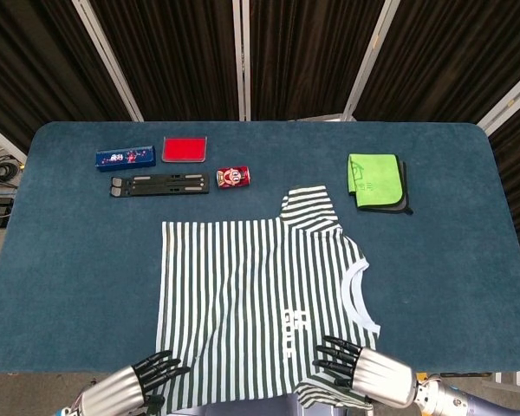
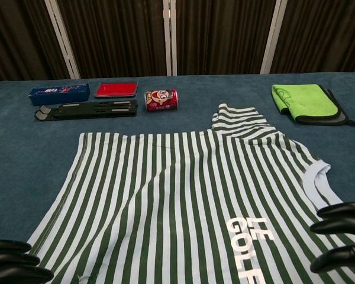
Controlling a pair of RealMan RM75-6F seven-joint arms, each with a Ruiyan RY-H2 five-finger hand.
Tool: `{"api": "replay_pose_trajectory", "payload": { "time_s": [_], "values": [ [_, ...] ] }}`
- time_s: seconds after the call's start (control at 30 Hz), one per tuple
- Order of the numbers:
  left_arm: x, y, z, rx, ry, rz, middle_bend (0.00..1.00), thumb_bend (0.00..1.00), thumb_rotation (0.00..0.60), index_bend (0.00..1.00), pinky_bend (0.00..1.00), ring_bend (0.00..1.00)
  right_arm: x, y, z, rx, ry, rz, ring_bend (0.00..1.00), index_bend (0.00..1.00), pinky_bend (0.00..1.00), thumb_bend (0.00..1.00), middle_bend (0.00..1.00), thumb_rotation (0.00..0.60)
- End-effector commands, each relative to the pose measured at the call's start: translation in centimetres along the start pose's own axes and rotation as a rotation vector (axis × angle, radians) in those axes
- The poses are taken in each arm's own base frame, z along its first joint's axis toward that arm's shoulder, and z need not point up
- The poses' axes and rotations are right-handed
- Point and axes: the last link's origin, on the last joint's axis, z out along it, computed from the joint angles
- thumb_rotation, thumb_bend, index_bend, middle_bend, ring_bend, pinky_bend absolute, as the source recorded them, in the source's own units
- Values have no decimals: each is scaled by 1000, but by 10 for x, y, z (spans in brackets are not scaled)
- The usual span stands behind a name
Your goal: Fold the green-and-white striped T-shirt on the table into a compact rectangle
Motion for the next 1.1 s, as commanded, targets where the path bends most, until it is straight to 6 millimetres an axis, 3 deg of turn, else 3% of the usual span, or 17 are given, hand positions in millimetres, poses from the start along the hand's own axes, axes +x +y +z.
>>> {"api": "replay_pose_trajectory", "payload": {
  "time_s": [0.03, 1.1],
  "values": [
    [0, 0, -3, -3, -4, -6, 0, 459, 600, 767, 0, 0, -1, -2, 0, 7, -3, 5, 0, 705, 0, 346, 172, 600],
    [-5, 4, -25, -12, -43, -46, 0, 460, 600, 774, 0, 0, -8, -24, -9, 31, -9, 39, 0, 706, 0, 346, 173, 600]
  ]
}}
